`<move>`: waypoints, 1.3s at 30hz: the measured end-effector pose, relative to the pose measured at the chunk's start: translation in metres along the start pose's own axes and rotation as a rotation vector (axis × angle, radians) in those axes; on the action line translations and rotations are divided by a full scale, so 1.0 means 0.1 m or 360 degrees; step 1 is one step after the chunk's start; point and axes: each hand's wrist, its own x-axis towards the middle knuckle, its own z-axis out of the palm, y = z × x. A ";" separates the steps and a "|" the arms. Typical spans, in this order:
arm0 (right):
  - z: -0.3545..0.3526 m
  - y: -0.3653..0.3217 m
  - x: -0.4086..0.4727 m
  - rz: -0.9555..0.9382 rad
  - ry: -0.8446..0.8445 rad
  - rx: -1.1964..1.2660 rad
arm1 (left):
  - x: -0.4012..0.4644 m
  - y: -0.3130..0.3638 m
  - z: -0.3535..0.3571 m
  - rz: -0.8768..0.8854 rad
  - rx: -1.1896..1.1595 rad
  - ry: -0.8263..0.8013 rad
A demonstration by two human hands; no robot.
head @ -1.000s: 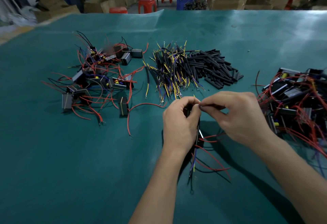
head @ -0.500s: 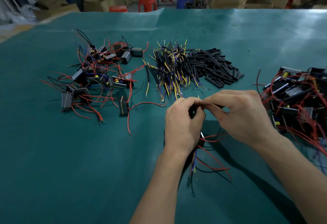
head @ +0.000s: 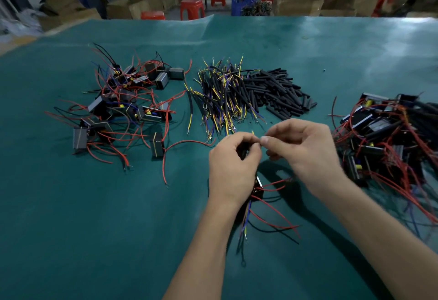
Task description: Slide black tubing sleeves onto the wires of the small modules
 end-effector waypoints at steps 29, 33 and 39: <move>-0.14 -0.17 0.08 0.0911 -0.0317 0.0077 | -0.06 0.02 0.02 0.0309 0.0261 -0.0098; -0.14 -0.14 0.07 0.0812 -0.0363 0.0137 | -0.05 0.01 0.02 0.0266 0.0224 -0.0038; -0.21 -0.10 0.05 -0.0485 -0.0303 -0.0921 | -0.02 0.00 0.00 0.0056 0.0073 -0.0003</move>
